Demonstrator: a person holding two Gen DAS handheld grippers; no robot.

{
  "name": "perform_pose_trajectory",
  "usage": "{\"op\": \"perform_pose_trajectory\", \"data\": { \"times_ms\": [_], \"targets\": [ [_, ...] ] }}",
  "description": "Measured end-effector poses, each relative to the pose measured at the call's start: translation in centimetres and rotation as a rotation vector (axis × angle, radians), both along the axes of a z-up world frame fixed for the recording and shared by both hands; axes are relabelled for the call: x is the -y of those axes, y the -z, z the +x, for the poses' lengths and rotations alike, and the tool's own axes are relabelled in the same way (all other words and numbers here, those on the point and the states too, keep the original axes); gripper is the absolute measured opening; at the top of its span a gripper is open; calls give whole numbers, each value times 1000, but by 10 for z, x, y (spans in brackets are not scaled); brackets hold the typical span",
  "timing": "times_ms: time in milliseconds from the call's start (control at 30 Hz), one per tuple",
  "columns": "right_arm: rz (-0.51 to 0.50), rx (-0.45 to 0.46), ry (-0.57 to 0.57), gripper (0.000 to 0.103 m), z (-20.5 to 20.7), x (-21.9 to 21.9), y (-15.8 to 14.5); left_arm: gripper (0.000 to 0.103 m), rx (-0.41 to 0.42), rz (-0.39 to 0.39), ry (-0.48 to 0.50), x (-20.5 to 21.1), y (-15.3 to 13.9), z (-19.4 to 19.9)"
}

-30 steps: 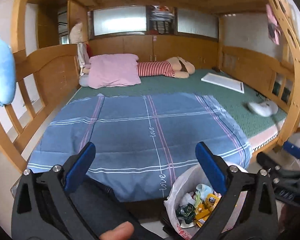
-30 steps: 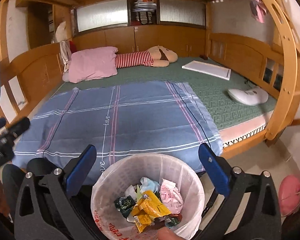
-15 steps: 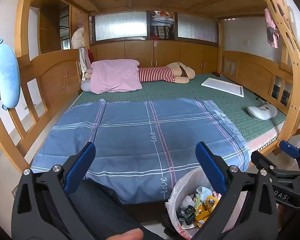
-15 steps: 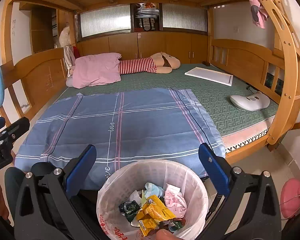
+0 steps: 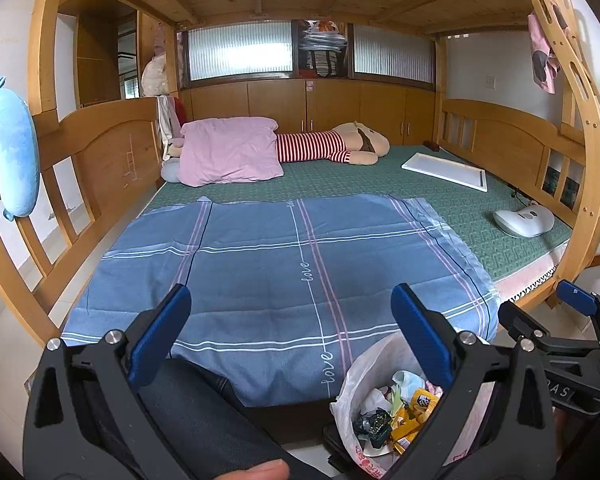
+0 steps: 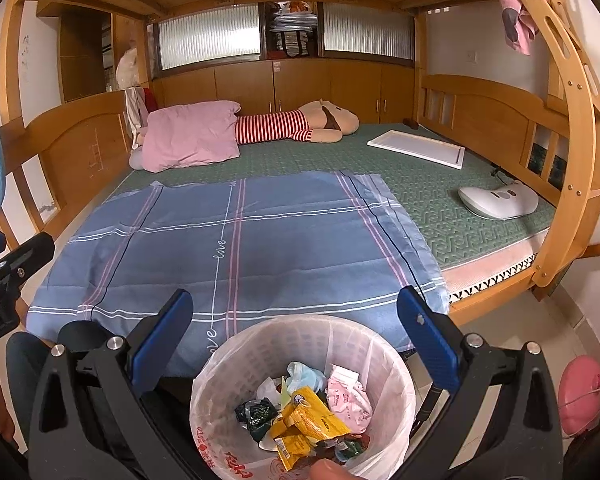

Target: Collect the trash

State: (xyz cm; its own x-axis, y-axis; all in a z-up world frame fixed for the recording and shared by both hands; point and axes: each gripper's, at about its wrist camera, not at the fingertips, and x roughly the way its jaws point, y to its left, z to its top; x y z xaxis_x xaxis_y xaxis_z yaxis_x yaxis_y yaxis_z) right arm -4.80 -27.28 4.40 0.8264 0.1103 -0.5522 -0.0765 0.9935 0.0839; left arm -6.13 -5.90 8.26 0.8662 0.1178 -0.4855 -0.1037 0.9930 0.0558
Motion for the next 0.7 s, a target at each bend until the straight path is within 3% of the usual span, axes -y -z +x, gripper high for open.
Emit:
{"op": "perform_pose_trajectory", "data": {
  "times_ms": [700],
  "targets": [
    [-5,-4,18,100,2,3,2,100,-2,-5,-4,-3,1,-1]
  ]
}}
